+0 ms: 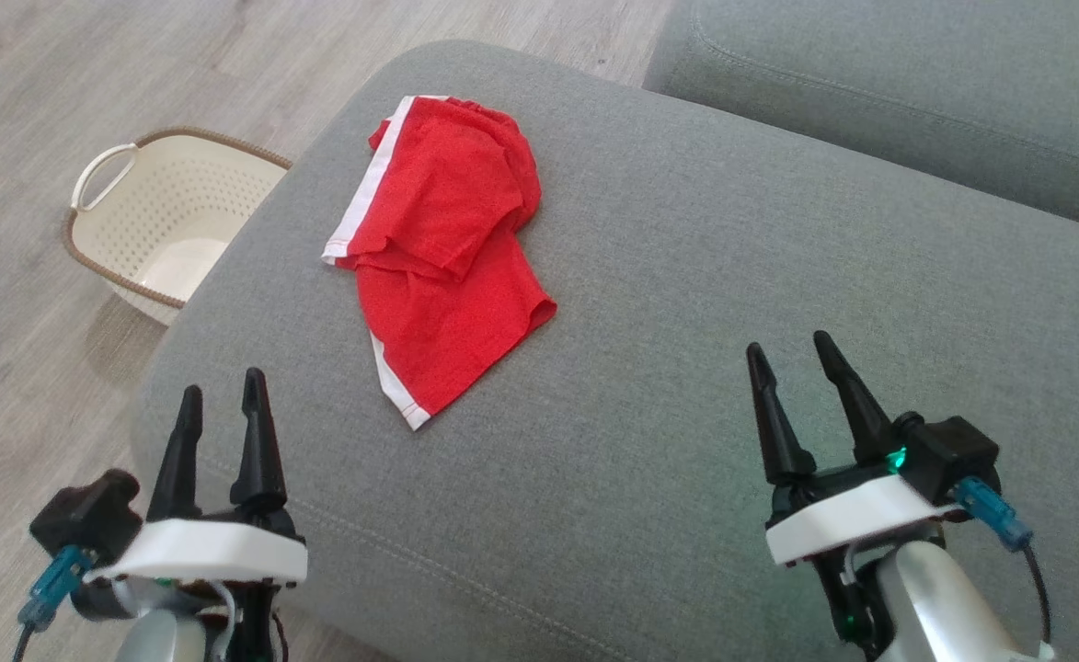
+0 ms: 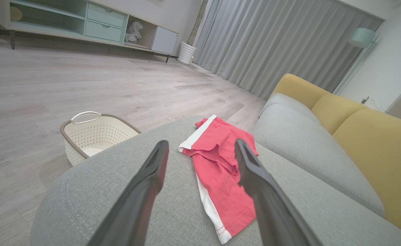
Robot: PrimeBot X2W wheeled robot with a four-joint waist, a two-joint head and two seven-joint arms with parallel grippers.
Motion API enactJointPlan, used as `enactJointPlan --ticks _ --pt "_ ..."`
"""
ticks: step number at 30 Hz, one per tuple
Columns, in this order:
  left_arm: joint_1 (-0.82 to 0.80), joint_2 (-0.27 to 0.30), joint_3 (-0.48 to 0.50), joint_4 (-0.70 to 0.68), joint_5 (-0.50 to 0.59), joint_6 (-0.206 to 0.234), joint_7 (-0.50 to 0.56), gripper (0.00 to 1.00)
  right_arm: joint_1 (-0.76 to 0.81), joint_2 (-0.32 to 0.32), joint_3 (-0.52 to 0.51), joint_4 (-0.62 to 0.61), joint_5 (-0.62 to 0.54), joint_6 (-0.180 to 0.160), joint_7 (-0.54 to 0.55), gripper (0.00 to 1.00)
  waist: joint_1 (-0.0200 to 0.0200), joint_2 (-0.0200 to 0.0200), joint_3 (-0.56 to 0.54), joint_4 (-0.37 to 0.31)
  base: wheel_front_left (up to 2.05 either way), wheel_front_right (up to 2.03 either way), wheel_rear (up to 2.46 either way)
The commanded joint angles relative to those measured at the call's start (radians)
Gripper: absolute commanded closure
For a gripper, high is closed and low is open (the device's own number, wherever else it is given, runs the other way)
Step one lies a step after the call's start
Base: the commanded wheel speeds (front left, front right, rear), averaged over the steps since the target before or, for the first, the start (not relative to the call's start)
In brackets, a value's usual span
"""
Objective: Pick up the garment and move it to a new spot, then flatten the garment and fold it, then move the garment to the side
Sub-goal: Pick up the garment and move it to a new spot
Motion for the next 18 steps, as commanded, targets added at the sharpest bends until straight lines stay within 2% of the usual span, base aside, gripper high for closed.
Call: enactJointPlan --ticks 1,7,10,14,18 --pt "-0.049 0.010 0.035 -0.036 0.005 0.000 -0.012 0.00 -0.034 -0.001 0.008 -0.032 0.005 -0.001 -0.011 0.00 0.0000 0.0000 0.002 -0.003 0.00 0.00 0.00" --pt "-0.088 0.010 0.037 -0.020 0.018 -0.016 -0.012 0.00 -0.018 -0.001 -0.031 -0.048 -0.012 -0.001 -0.011 0.00 0.0000 0.0000 0.022 -0.009 0.00 0.00 0.00" --pt "-0.124 0.010 0.057 0.007 0.033 -0.023 -0.012 0.00 -0.024 -0.001 -0.044 -0.064 -0.029 -0.001 -0.011 0.00 0.0000 0.0000 0.058 -0.039 0.00 0.00 0.00" --pt "-0.205 0.015 0.092 0.088 0.053 -0.028 -0.012 0.00 -0.042 -0.001 -0.080 -0.087 -0.063 -0.001 -0.008 0.00 0.0000 0.0000 0.120 -0.077 0.00 0.00 0.00" --pt "-0.327 0.048 0.099 0.194 0.060 -0.032 -0.004 0.00 -0.064 -0.002 -0.140 -0.142 -0.108 -0.001 0.013 0.00 0.0000 0.0000 0.192 -0.112 0.00 0.00 0.00"
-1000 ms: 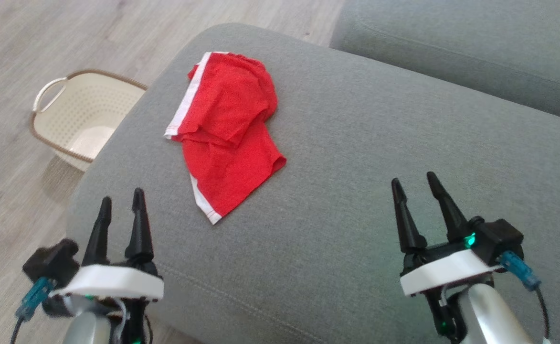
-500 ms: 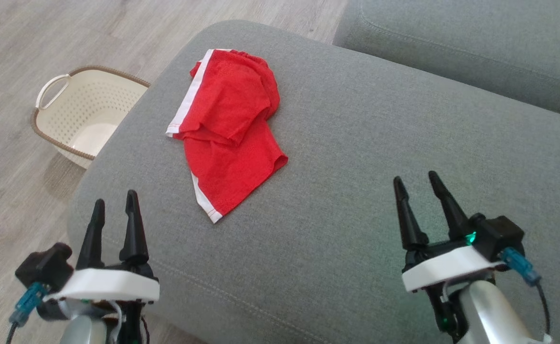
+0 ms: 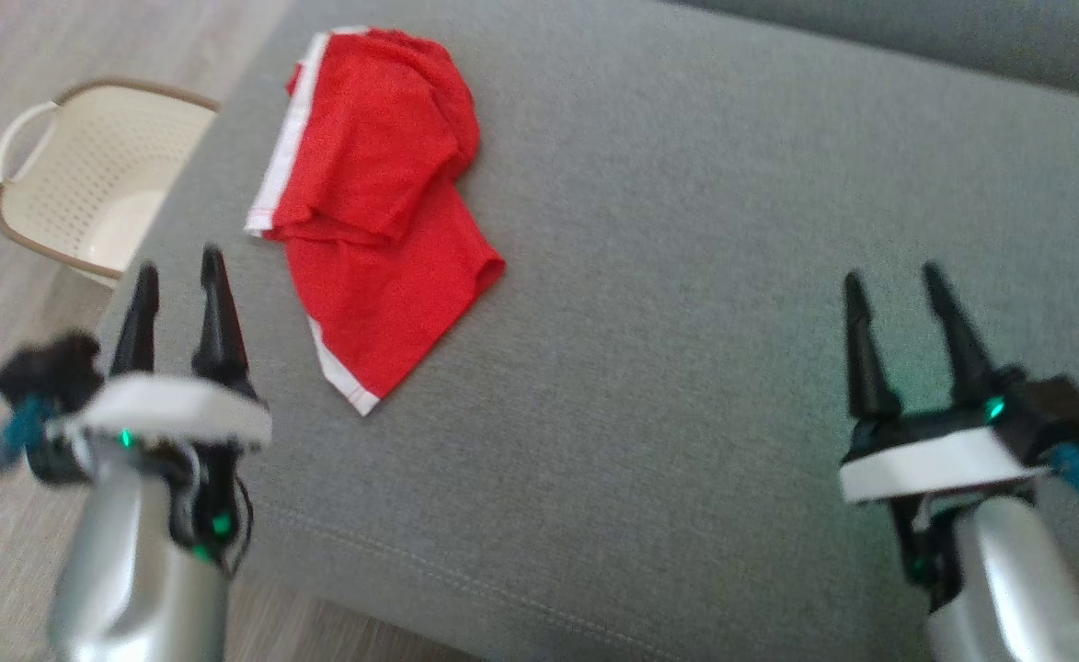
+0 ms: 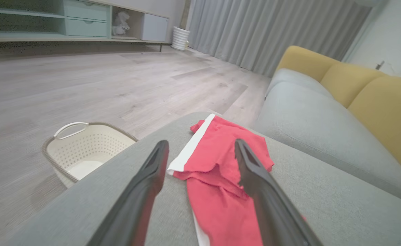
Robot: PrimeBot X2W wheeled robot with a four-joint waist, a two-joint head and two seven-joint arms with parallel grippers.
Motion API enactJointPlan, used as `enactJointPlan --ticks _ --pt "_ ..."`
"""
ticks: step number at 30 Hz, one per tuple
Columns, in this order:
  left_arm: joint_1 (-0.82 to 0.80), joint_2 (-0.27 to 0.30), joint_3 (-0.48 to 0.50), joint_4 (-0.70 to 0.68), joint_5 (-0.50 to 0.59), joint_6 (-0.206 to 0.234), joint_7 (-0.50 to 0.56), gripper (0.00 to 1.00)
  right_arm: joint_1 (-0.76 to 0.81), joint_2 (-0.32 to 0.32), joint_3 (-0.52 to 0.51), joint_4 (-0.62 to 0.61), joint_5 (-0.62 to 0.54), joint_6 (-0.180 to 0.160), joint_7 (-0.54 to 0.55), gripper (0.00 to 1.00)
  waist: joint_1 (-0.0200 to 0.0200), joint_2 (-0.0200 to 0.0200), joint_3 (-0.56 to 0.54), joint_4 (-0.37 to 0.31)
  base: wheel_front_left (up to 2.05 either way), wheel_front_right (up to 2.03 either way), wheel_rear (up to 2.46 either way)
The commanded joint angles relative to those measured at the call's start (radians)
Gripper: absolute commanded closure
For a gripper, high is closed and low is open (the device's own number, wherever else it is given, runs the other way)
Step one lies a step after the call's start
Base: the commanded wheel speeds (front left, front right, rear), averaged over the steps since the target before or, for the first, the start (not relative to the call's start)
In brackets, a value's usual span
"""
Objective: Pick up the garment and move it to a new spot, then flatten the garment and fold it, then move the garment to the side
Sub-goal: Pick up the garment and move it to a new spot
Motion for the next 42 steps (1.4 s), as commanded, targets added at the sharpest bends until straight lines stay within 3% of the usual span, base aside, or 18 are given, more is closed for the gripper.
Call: enactJointPlan --ticks 1,8,15,24,25,26,31,35,42 --pt "-0.078 0.039 0.036 -0.009 0.003 -0.006 0.014 0.00 -0.052 -0.003 0.009 -0.056 -0.013 -0.001 0.006 0.00 -0.0001 0.0000 0.063 -0.042 0.00 0.00 0.00" --pt "-0.306 0.130 0.026 0.207 0.001 -0.018 0.148 0.00 -0.076 -0.033 -0.068 -0.203 -0.047 -0.001 0.070 0.00 -0.0001 0.0000 0.163 -0.089 0.00 0.00 0.00" --pt "-0.463 0.197 -0.010 0.437 0.023 -0.019 0.297 0.00 -0.084 -0.045 -0.069 -0.294 -0.052 -0.001 0.113 0.00 -0.0001 0.0000 0.226 -0.132 0.00 0.00 0.00" --pt "-0.567 0.230 -0.038 0.635 0.035 -0.022 0.346 0.00 -0.090 -0.045 -0.066 -0.329 -0.057 -0.001 0.123 0.00 -0.0001 0.0000 0.274 -0.176 0.00 0.00 0.00" --pt "-0.572 0.231 -0.043 0.652 0.034 -0.026 0.350 0.56 -0.091 -0.044 -0.068 -0.329 -0.058 -0.001 0.122 0.00 -0.0001 0.0000 0.276 -0.179 0.00 0.00 0.00" --pt "-0.577 0.231 -0.046 0.668 0.033 -0.031 0.353 1.00 -0.091 -0.043 -0.069 -0.329 -0.058 -0.001 0.120 0.00 -0.0001 0.0000 0.276 -0.182 0.00 0.00 0.00" --pt "-0.588 0.235 -0.056 0.712 0.021 -0.049 0.338 1.00 -0.093 -0.040 -0.071 -0.317 -0.057 -0.001 0.111 0.00 -0.0001 0.0000 0.266 -0.193 0.00 0.00 0.00" --pt "-0.590 0.229 -0.051 0.725 -0.008 -0.059 0.260 1.00 -0.100 -0.032 -0.064 -0.285 -0.053 -0.001 0.087 0.00 -0.0001 0.0000 0.219 -0.210 0.00 0.00 0.00" --pt "-0.573 0.191 -0.025 0.664 -0.111 -0.067 0.190 1.00 -0.094 -0.015 -0.055 -0.215 -0.034 -0.001 0.045 0.00 -0.0001 0.0000 0.112 -0.241 0.00 0.00 0.00"
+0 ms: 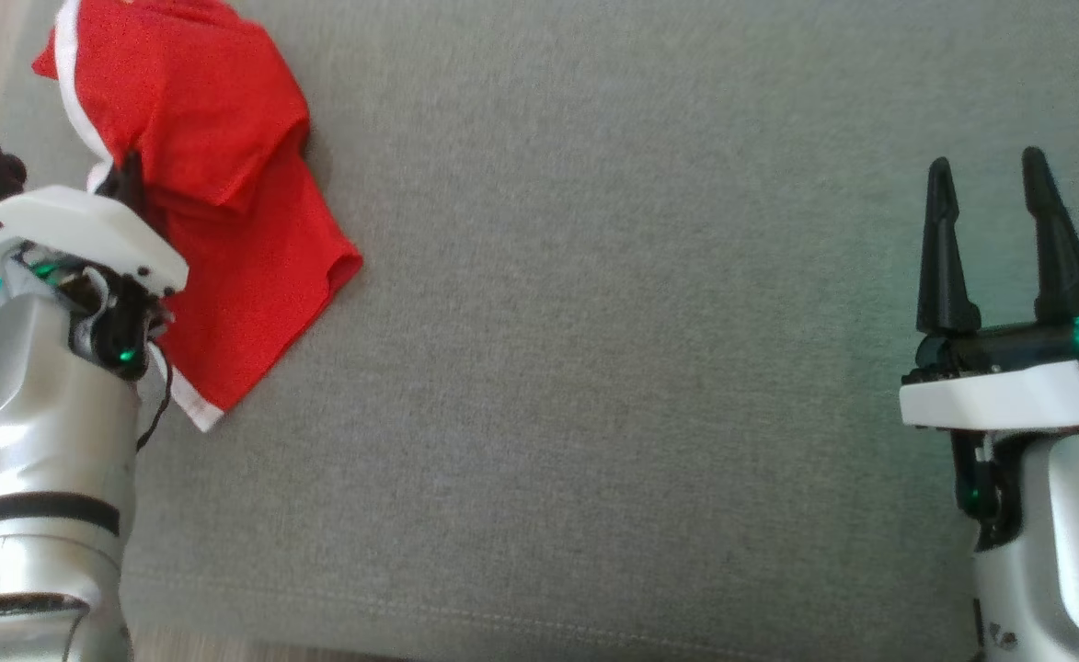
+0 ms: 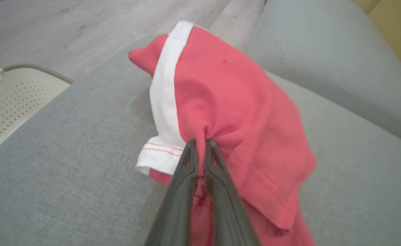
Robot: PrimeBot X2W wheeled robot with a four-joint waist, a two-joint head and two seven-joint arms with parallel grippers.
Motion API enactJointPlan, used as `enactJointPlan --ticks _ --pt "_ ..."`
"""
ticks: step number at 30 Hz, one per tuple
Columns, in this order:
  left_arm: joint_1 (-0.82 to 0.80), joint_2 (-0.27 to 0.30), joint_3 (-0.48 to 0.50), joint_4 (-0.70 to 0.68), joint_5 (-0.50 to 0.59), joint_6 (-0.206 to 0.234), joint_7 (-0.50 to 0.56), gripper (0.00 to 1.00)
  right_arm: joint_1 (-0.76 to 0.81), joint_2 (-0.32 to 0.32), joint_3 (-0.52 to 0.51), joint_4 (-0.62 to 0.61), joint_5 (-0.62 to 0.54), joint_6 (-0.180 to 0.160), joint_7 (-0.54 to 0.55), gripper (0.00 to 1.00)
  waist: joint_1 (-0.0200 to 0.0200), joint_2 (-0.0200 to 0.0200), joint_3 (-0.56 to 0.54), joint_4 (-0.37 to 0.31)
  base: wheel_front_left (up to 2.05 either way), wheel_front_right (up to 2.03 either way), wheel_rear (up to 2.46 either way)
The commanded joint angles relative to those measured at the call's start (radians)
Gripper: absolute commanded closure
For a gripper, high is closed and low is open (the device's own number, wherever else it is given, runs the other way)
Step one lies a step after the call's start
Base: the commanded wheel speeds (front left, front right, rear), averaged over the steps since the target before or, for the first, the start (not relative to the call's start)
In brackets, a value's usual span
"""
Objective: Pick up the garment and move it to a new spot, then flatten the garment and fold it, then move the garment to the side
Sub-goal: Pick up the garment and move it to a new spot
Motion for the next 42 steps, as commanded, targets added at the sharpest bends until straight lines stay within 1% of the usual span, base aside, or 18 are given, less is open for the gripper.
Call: enactJointPlan --ticks 1,6,7,9,10,15,19,20,21,25,27,29,32,33,35,39,42 --pt "-0.002 0.042 0.024 -0.057 -0.017 -0.006 -0.012 1.00 -0.008 0.012 0.026 -0.019 0.010 -0.001 -0.016 0.00 0.0000 0.0000 -0.052 -0.023 0.00 0.00 0.00" --pt "0.020 0.016 0.008 -0.188 -0.085 -0.006 -0.019 1.00 0.000 0.018 0.019 0.016 0.013 -0.001 -0.039 0.00 0.0000 0.0000 -0.118 -0.050 0.00 0.00 0.00" --pt "0.023 0.003 0.018 -0.217 -0.111 -0.006 -0.014 1.00 -0.001 0.018 0.006 0.017 0.010 -0.001 -0.044 0.00 0.0000 0.0000 -0.130 -0.056 0.00 0.00 0.00" --pt "0.029 -0.014 0.025 -0.278 -0.131 -0.004 -0.017 1.00 -0.002 0.019 -0.037 0.019 0.019 -0.001 -0.052 0.00 0.0000 0.0000 -0.153 -0.067 0.00 0.00 0.00" --pt "0.033 -0.029 0.028 -0.310 -0.139 0.003 -0.020 1.00 -0.002 0.020 -0.059 0.017 0.023 -0.001 -0.055 0.00 0.0000 0.0000 -0.163 -0.072 0.00 0.00 0.00" --pt "0.070 -0.109 0.011 -0.469 -0.153 0.061 -0.031 1.00 -0.002 0.019 -0.130 0.008 0.027 -0.001 -0.062 0.00 0.0000 0.0000 -0.200 -0.097 0.00 0.00 0.00" --pt "0.100 -0.146 -0.023 -0.569 -0.197 0.134 -0.066 1.00 -0.005 0.017 -0.158 0.002 0.032 -0.001 -0.063 0.00 0.0000 0.0000 -0.218 -0.112 0.00 0.00 0.00" --pt "0.107 -0.148 -0.048 -0.588 -0.218 0.151 -0.077 1.00 -0.006 0.017 -0.155 0.004 0.034 -0.001 -0.063 0.00 0.0000 0.0000 -0.221 -0.120 0.00 0.00 0.00" --pt "0.116 -0.149 -0.087 -0.610 -0.266 0.170 -0.093 1.00 -0.009 0.018 -0.149 0.006 0.035 -0.001 -0.063 0.00 0.0000 0.0000 -0.224 -0.129 0.00 0.00 0.00" --pt "0.144 -0.150 -0.293 -0.694 -0.401 0.284 -0.176 1.00 -0.014 0.019 -0.120 0.017 0.040 -0.001 -0.066 0.00 0.0000 0.0000 -0.226 -0.161 0.00 0.00 0.00" --pt "0.155 -0.150 -0.388 -0.730 -0.437 0.343 -0.198 1.00 -0.016 0.020 -0.108 0.022 0.044 -0.001 -0.068 0.00 0.0000 0.0000 -0.221 -0.175 0.00 0.00 0.00" --pt "0.166 -0.150 -0.470 -0.756 -0.461 0.391 -0.207 1.00 -0.018 0.021 -0.098 0.027 0.047 -0.001 -0.070 0.00 0.0000 0.0000 -0.216 -0.189 0.00 0.00 0.00" --pt "0.185 -0.150 -0.520 -0.807 -0.463 0.452 -0.209 1.00 -0.027 0.022 -0.073 0.036 0.052 -0.001 -0.073 0.00 0.0000 0.0000 -0.200 -0.216 0.00 0.00 0.00" --pt "0.185 -0.150 -0.520 -0.807 -0.463 0.452 -0.209 1.00 -0.027 0.022 -0.073 0.036 0.052 -0.001 -0.073 0.00 0.0000 0.0000 -0.200 -0.216 0.00 0.00 0.00" --pt "0.200 -0.150 -0.544 -0.834 -0.446 0.479 -0.210 1.00 -0.037 0.022 -0.058 0.044 0.057 -0.001 -0.075 0.00 0.0000 0.0000 -0.189 -0.235 0.00 0.00 0.00" --pt "0.215 -0.150 -0.641 -0.854 -0.422 0.507 -0.210 1.00 -0.051 0.023 -0.034 0.061 0.075 -0.001 -0.078 0.00 0.0000 0.0000 -0.171 -0.271 0.00 0.00 0.00" --pt "0.214 -0.150 -0.727 -0.856 -0.413 0.515 -0.210 1.00 -0.061 0.023 -0.015 0.074 0.091 -0.001 -0.079 0.00 0.0000 0.0000 -0.157 -0.295 0.00 0.00 0.00"
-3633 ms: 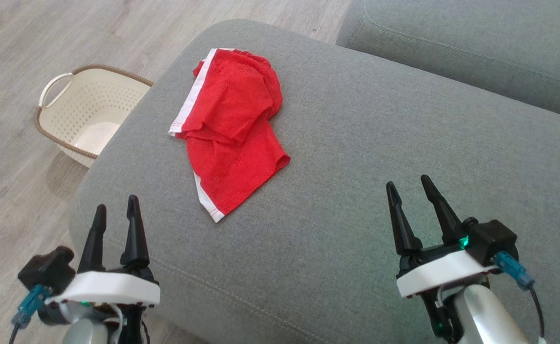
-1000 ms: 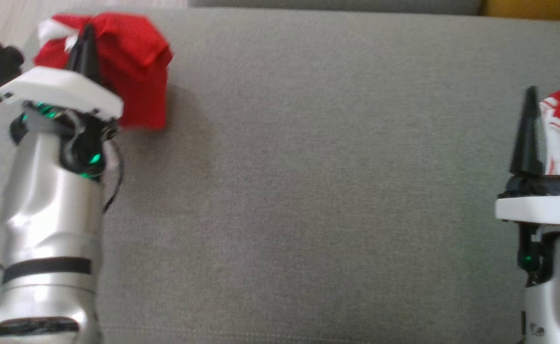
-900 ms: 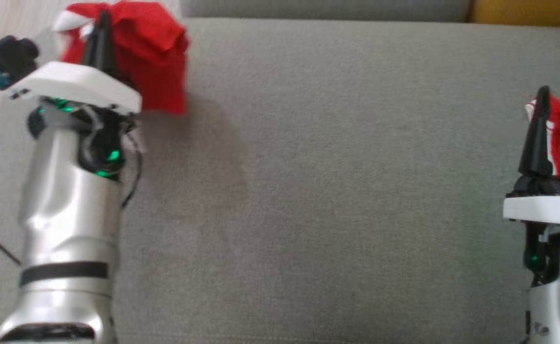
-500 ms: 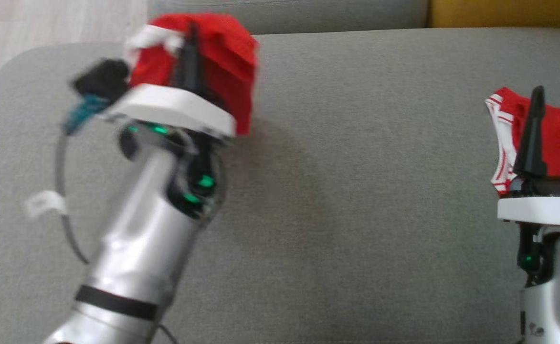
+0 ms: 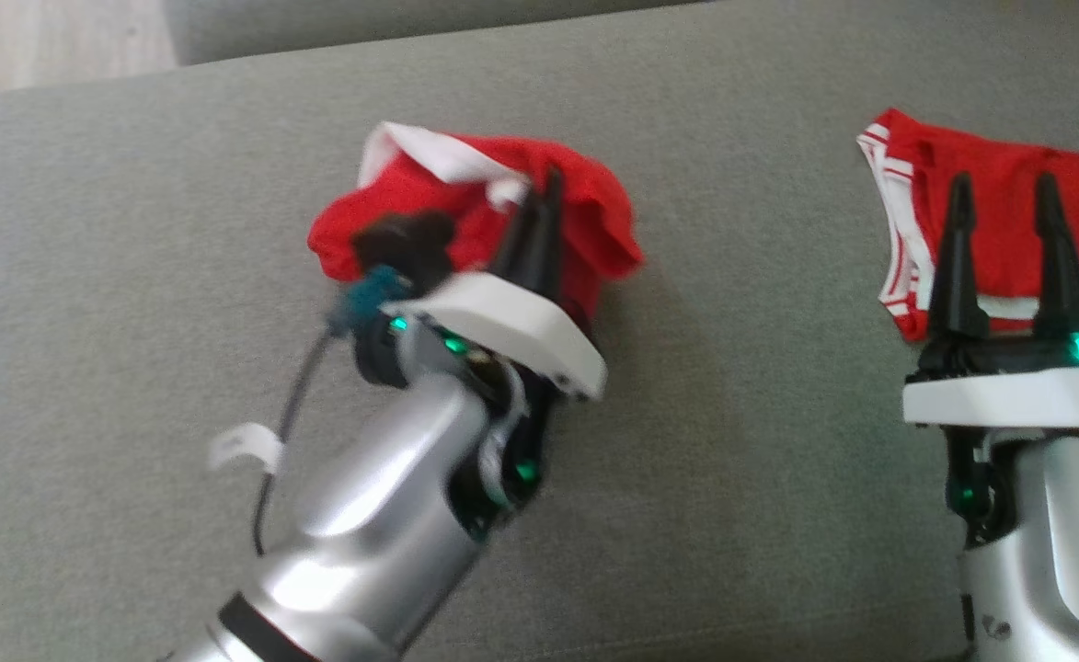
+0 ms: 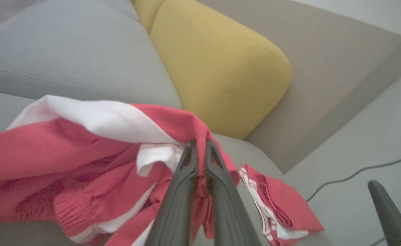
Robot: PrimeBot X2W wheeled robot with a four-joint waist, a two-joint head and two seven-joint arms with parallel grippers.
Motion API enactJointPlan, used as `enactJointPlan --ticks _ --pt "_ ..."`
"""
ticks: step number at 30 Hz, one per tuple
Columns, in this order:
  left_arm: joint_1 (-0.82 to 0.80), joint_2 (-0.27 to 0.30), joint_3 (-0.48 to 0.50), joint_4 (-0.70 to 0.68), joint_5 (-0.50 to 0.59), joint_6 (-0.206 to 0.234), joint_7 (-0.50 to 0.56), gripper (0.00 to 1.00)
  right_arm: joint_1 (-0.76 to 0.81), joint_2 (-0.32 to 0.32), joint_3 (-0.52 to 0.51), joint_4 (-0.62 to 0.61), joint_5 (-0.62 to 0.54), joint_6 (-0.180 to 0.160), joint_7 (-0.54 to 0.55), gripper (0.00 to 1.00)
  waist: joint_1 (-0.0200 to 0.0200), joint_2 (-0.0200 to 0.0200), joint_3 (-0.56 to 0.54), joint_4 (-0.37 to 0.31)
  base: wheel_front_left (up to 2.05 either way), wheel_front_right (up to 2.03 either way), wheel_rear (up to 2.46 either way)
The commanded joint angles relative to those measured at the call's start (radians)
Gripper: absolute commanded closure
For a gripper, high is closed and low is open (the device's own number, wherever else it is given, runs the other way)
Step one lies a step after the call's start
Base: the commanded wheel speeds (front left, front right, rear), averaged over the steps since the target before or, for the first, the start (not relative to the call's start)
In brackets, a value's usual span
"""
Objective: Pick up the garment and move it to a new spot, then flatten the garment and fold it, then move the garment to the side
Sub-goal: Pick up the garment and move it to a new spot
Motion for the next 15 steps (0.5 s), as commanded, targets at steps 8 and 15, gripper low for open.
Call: enactJointPlan --ticks 8,15 --pt "-0.045 0.015 -0.184 0.028 -0.084 -0.012 -0.012 0.00 -0.067 -0.001 0.048 -0.017 0.019 -0.001 -0.013 0.00 0.0001 0.0000 0.041 -0.042 0.00 0.00 0.00" --pt "-0.111 0.015 -0.218 0.059 -0.120 -0.042 -0.012 0.00 -0.061 -0.001 0.039 -0.007 0.014 -0.001 -0.013 0.00 0.0001 0.0000 0.035 0.001 0.00 0.00 0.00"
